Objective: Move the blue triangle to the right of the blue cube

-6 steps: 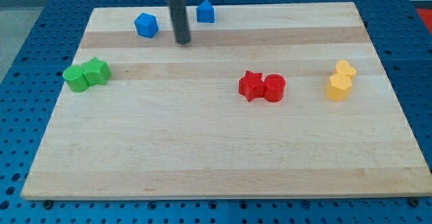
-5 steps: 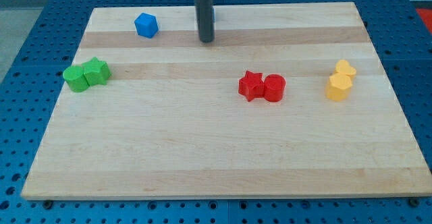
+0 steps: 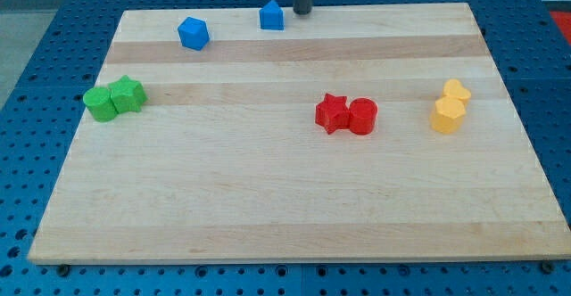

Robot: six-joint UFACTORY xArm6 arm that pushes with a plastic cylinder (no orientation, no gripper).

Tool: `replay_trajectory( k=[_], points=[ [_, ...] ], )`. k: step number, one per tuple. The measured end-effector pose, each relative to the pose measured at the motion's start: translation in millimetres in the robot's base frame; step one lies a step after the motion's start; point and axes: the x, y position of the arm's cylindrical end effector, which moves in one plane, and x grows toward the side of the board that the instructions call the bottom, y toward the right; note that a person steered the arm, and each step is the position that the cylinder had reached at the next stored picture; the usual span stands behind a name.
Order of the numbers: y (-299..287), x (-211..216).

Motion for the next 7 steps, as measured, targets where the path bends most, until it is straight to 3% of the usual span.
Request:
replay_trajectory(
  k=[1,7],
  points=[
    [-26,0],
    [-39,26]
  ],
)
